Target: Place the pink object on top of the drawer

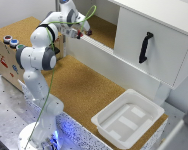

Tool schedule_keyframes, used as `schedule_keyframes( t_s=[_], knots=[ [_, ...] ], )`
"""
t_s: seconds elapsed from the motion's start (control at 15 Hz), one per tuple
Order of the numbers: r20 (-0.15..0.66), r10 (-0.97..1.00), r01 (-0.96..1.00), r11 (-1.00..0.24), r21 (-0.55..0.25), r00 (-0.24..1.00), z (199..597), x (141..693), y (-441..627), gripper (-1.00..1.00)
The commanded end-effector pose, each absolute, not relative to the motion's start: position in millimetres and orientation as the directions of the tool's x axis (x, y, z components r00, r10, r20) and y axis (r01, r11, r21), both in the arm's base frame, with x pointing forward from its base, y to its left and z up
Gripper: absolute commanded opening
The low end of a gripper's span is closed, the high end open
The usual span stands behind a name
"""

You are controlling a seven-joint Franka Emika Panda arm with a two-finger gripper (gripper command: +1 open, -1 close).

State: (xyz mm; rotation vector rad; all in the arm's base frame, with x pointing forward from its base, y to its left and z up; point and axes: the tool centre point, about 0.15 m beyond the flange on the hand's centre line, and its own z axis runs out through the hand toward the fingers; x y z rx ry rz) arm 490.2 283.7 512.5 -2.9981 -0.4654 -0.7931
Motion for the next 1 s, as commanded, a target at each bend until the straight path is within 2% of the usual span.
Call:
schedule_keyframes(
  t_s=[0.0, 0.07, 0.33, 0.6, 0.93],
  knots=[
    [0.522, 0.490, 0.576, -0.817, -0.003, 0.698, 500.9, 450.1, 339.3, -1.00],
    [0.493, 0.550, 0.644, -0.764, -0.027, 0.674, 494.3, 444.1, 354.7, -1.00],
    [0.428, 0.742, 0.829, -0.558, -0.032, 0.516, 471.9, 424.8, 398.8, -1.00],
    [0.420, 0.848, 0.942, -0.329, -0.063, 0.324, 462.6, 425.9, 422.8, -1.00],
    [0.476, 0.854, 0.977, -0.203, -0.068, 0.210, 453.6, 443.2, 446.8, -1.00]
  ],
)
